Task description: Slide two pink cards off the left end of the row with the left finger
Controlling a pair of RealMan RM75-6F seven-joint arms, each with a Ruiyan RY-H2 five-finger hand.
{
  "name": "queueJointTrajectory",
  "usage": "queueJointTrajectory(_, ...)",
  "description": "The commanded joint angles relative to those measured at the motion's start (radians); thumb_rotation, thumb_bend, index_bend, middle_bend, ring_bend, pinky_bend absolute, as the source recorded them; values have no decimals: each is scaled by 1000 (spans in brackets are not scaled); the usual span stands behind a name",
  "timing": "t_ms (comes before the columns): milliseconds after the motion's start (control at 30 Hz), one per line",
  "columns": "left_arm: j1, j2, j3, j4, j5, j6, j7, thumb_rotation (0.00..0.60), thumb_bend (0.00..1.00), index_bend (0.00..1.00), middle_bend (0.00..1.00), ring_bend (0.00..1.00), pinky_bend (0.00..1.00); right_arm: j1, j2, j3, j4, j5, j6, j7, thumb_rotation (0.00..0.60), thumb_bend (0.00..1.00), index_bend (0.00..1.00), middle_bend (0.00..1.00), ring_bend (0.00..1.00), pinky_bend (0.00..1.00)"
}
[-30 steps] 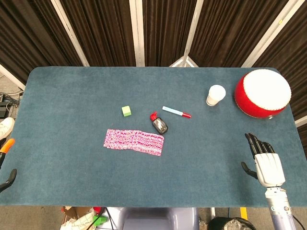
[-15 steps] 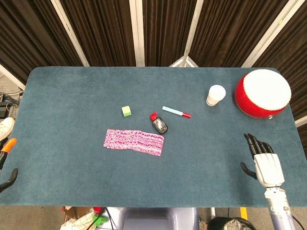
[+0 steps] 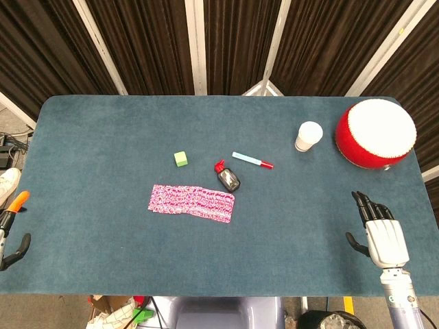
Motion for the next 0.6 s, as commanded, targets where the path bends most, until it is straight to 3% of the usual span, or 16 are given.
queueJointTrajectory(33, -21, -10, -15, 4, -32, -31, 25, 600, 766, 134, 709, 651, 669, 1, -1, -2, -1, -3, -1, -2, 600, 284, 13, 150, 228, 238)
queueJointTrajectory(167, -56, -9, -28, -8, -74, -96, 62, 600, 842, 151, 809, 737, 695, 2, -3, -3, 0, -2, -5, -4, 600, 284, 14, 150, 228, 238)
queueJointTrajectory(600, -214, 11, -45, -121, -268, -397, 217, 600, 955, 138, 824, 777, 696, 4, -6, 2, 6, 8, -10, -8, 600, 284, 14, 150, 228, 238)
